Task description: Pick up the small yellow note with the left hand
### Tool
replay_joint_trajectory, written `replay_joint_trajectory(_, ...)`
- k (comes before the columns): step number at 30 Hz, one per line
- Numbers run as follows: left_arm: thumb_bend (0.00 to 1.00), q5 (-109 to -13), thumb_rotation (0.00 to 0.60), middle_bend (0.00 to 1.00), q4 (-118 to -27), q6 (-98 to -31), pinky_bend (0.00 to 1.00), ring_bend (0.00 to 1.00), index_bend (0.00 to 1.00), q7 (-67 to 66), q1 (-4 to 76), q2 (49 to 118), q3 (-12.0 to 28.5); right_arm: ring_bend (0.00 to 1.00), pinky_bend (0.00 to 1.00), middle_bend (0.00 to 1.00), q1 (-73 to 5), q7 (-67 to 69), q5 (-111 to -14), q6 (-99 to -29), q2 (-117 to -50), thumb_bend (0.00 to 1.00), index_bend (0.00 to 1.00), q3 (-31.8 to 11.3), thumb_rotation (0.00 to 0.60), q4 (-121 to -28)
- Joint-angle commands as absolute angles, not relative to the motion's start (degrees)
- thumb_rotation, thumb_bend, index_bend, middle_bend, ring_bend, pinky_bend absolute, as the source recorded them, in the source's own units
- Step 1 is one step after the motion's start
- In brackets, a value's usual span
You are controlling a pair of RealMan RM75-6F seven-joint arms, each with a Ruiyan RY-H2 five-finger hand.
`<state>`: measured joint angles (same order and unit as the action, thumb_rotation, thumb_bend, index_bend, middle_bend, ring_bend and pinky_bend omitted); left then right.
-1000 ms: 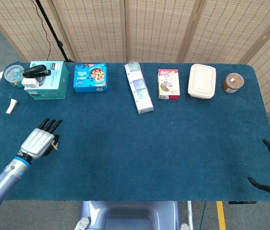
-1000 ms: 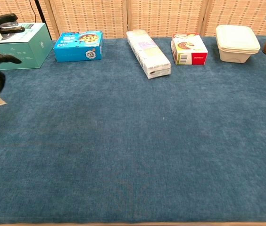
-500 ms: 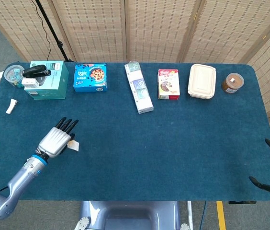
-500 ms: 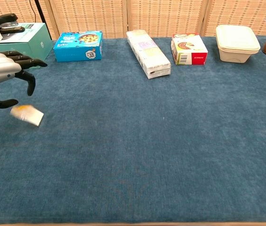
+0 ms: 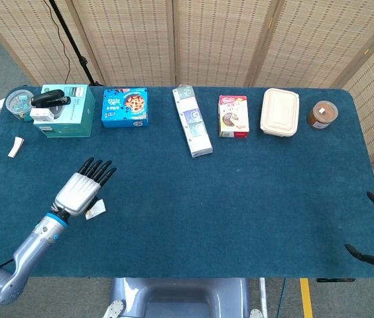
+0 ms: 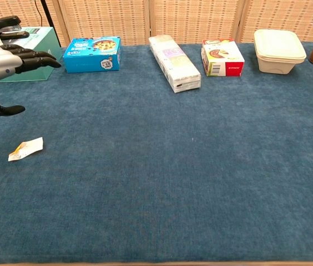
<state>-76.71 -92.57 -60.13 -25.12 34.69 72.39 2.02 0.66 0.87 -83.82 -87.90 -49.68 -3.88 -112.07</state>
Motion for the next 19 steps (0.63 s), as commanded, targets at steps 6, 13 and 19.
replay_joint_trajectory(6,0.14,-77.1,0.600,0.00,-97.7,-66.1,0.00,0.00,0.00,-18.0,28.6,67.0,0.5,0.00,0.00,0.00,0.7,0.9,-84.4,-88.2,-49.9,0.00,0.00,-3.8,0.600,-112.0)
replay_joint_trajectory(13,0.07,-74.7,0.600,0.00,-104.1,-75.6,0.00,0.00,0.00,-18.8,19.7,64.5,-2.3,0.00,0.00,0.00,0.7,-0.5,-85.4,-89.6,-51.8,0.00,0.00,-4.3,0.600,-110.7)
replay_joint_trajectory(19,0.07,-80.1,0.600,0.00,-102.6,-86.6,0.00,0.00,0.00,-15.9,12.3,65.7,-3.9,0.00,0.00,0.00,0.6,-3.5,-84.6,-90.4,-53.1,0.00,0.00,-5.0,0.600,-109.5)
